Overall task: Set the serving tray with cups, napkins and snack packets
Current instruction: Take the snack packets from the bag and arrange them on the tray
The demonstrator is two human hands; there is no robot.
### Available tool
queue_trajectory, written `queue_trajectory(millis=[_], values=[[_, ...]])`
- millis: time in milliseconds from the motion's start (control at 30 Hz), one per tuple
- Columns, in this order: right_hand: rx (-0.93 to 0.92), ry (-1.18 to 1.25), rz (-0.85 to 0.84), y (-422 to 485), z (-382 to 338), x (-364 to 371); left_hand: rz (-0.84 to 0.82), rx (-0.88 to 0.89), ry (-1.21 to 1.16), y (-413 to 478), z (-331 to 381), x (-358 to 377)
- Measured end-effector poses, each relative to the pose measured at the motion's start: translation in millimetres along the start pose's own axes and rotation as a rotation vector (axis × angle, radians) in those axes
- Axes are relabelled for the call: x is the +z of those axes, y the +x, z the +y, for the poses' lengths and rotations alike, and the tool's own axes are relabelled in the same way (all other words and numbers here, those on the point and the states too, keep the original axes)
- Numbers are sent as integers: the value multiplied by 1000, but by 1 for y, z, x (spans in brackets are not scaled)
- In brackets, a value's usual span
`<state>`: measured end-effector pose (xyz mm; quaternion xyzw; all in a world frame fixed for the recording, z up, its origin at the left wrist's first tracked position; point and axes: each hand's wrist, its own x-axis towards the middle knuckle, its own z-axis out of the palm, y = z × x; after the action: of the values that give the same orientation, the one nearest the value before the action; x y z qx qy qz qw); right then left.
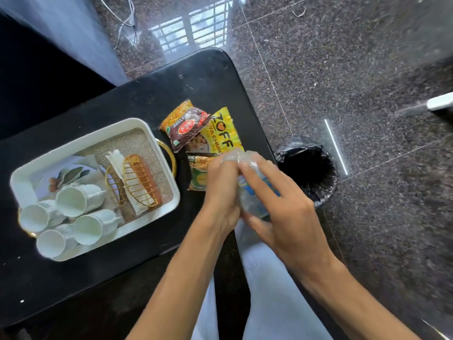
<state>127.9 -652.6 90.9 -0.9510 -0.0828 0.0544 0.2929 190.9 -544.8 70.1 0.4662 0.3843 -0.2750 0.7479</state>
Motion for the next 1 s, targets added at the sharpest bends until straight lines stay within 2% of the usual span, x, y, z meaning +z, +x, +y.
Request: queue_trajectory(millis=[133, 233, 400, 500, 567, 733, 800, 867, 1000], values=[[98, 57, 197, -10, 49, -9, -111, -14, 66, 11, -13, 32], [249, 129, 299, -16, 88, -9, -210, -33, 172, 24, -30, 54], [632, 7, 445, -23, 157, 16, -112, -130, 171, 51, -60, 80], [878, 28, 426, -26, 201, 43, -8, -144, 142, 62, -76, 94], [1039, 80, 370, -27, 228, 63, 5, -150, 160, 68, -86, 102], [1097, 102, 232, -20, 277, 101, -34, -113, 302, 92, -102, 112], [1105, 105, 183, -14, 292, 113, -71, -61, 421, 103, -108, 115], [1110, 111, 142, -7, 304, 125, -146, 85, 650, 114, -116, 116], [1184, 165, 131, 3, 325, 148, -444, 603, 1469, 141, -128, 109]])
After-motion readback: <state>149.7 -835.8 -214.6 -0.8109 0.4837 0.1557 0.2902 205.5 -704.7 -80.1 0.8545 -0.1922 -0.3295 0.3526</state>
